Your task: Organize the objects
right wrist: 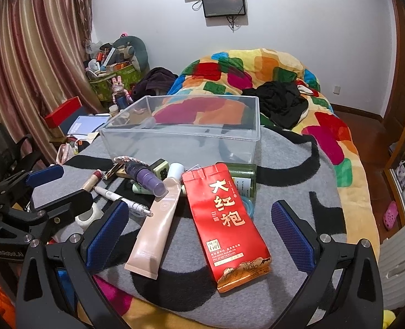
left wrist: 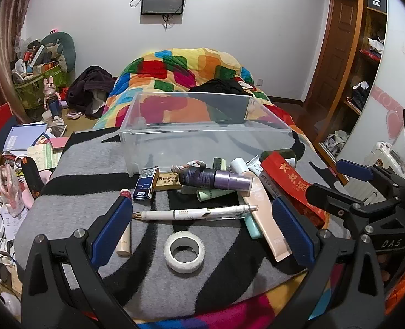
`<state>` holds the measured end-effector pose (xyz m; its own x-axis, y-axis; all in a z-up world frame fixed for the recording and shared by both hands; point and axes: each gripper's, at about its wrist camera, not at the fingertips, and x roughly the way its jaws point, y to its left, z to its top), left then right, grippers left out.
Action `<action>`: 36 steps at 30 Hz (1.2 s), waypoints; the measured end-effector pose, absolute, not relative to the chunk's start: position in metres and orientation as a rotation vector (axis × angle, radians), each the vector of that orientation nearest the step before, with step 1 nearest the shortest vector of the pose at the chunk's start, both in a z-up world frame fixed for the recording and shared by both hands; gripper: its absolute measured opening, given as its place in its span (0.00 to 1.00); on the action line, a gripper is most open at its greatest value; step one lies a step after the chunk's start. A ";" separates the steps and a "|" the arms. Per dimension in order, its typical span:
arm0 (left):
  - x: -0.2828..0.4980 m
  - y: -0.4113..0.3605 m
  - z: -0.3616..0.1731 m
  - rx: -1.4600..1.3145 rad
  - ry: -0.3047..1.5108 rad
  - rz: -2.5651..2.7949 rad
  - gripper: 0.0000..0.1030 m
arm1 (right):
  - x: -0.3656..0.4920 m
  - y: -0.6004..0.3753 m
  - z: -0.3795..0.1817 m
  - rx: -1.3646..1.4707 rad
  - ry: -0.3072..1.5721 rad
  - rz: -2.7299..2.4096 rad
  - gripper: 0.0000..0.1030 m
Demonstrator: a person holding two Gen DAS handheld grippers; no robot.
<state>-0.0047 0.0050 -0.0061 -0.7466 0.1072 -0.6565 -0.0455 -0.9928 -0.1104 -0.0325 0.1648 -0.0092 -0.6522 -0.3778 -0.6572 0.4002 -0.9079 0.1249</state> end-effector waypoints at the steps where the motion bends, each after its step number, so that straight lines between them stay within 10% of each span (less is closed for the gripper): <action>1: -0.005 0.004 -0.006 -1.081 -0.142 2.853 1.00 | -0.033 0.164 -0.010 0.995 0.047 -2.512 1.00; 21: -0.001 -0.056 -0.040 -1.277 -0.266 2.964 0.77 | -0.035 0.201 -0.032 1.023 0.057 -2.557 0.98; 36: -0.019 -0.067 -0.070 -1.297 -0.173 3.030 0.33 | -0.058 0.187 -0.055 1.135 0.052 -2.435 0.81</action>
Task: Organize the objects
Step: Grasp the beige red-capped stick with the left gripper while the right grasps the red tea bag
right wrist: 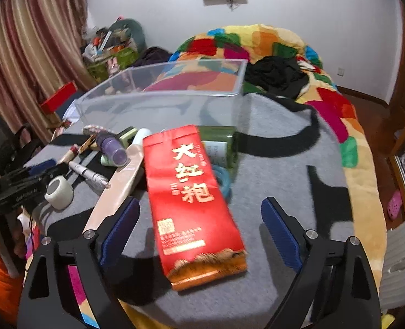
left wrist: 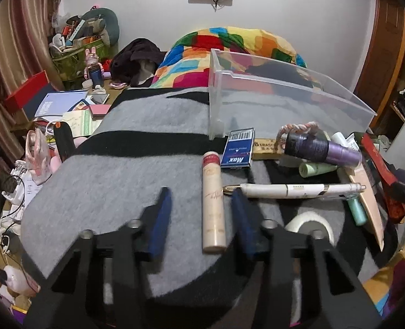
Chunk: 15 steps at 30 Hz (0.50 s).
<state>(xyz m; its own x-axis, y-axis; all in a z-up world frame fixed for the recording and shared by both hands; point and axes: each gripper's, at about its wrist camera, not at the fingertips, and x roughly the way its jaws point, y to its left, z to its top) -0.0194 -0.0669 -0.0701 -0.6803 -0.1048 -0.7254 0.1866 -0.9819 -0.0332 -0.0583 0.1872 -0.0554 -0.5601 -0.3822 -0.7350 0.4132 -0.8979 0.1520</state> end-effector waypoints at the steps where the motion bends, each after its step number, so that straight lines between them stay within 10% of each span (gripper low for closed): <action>1: -0.020 -0.068 -0.071 1.168 0.157 -2.740 0.28 | -0.059 0.184 -0.058 1.145 0.065 -2.419 0.79; 8: -0.010 -0.076 -0.069 1.143 0.205 -2.754 0.14 | -0.053 0.193 -0.071 1.189 0.049 -2.400 0.51; 15: -0.007 -0.077 -0.060 1.118 0.224 -2.754 0.14 | -0.044 0.202 -0.057 1.125 0.036 -2.464 0.50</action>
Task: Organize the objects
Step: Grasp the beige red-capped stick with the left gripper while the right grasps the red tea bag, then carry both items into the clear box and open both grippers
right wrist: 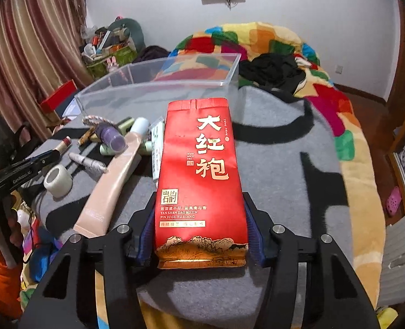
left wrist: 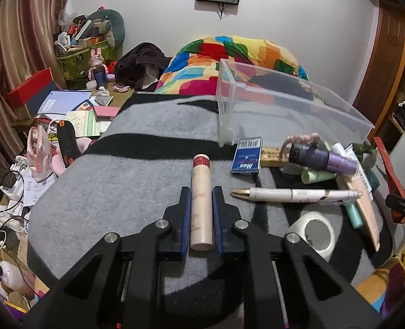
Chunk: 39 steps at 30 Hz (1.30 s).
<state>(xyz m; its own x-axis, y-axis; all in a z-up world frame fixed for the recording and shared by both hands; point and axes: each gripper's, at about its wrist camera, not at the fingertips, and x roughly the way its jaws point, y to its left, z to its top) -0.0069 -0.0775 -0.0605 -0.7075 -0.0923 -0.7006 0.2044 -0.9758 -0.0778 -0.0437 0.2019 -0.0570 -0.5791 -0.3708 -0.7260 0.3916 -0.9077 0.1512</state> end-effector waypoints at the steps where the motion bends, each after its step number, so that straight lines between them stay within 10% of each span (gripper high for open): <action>1: -0.006 -0.077 -0.057 1.107 0.231 -2.761 0.14 | -0.041 0.202 -0.053 1.107 0.034 -2.476 0.50; 39: -0.140 -0.042 -0.007 1.288 0.185 -2.903 0.14 | -0.172 0.129 -0.010 1.096 0.091 -2.451 0.50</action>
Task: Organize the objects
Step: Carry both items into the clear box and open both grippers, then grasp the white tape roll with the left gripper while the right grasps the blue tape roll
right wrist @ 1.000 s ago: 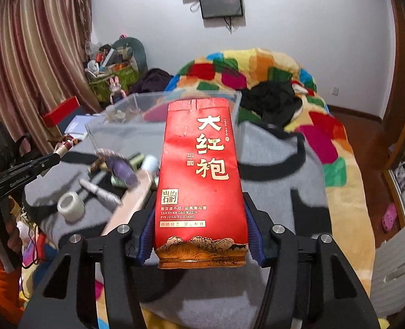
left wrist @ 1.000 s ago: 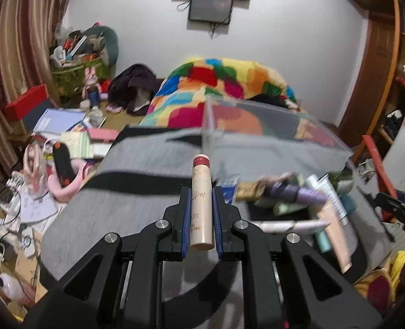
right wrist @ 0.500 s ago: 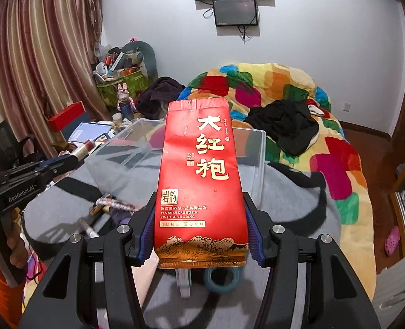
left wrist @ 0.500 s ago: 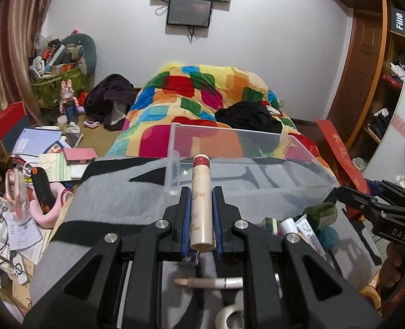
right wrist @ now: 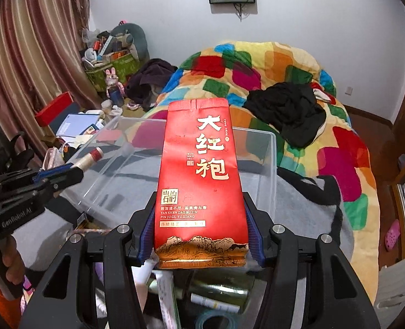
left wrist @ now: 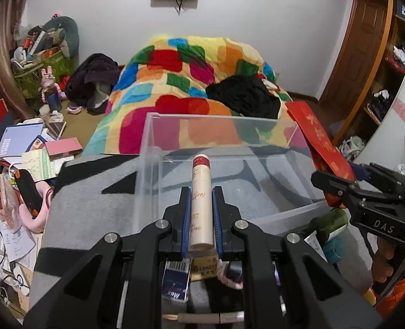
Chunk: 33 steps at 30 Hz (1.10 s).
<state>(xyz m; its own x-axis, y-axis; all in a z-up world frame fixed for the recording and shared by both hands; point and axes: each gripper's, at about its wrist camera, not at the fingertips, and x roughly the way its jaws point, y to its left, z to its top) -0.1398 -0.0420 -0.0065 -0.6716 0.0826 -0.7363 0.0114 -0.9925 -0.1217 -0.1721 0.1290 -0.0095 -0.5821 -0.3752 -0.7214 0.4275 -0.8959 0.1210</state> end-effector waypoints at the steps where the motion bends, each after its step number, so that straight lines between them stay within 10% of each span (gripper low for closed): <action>1: -0.144 -0.041 -0.008 -1.268 -0.178 2.825 0.14 | -0.175 0.128 -0.010 1.104 0.091 -2.449 0.50; 18: -0.145 -0.023 -0.007 -1.266 -0.094 2.776 0.16 | -0.188 0.114 -0.028 1.204 0.166 -2.392 0.52; 33: -0.089 -0.016 0.026 -1.043 -0.011 2.903 0.75 | -0.123 0.137 0.008 0.997 0.161 -2.446 0.76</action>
<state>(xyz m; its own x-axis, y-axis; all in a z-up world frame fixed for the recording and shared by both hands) -0.0886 -0.0158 0.0265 -0.7698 0.0562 -0.6358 -0.0514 -0.9983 -0.0260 -0.1229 0.1374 0.0078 -0.6132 -0.3960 -0.6835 0.4822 -0.8730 0.0731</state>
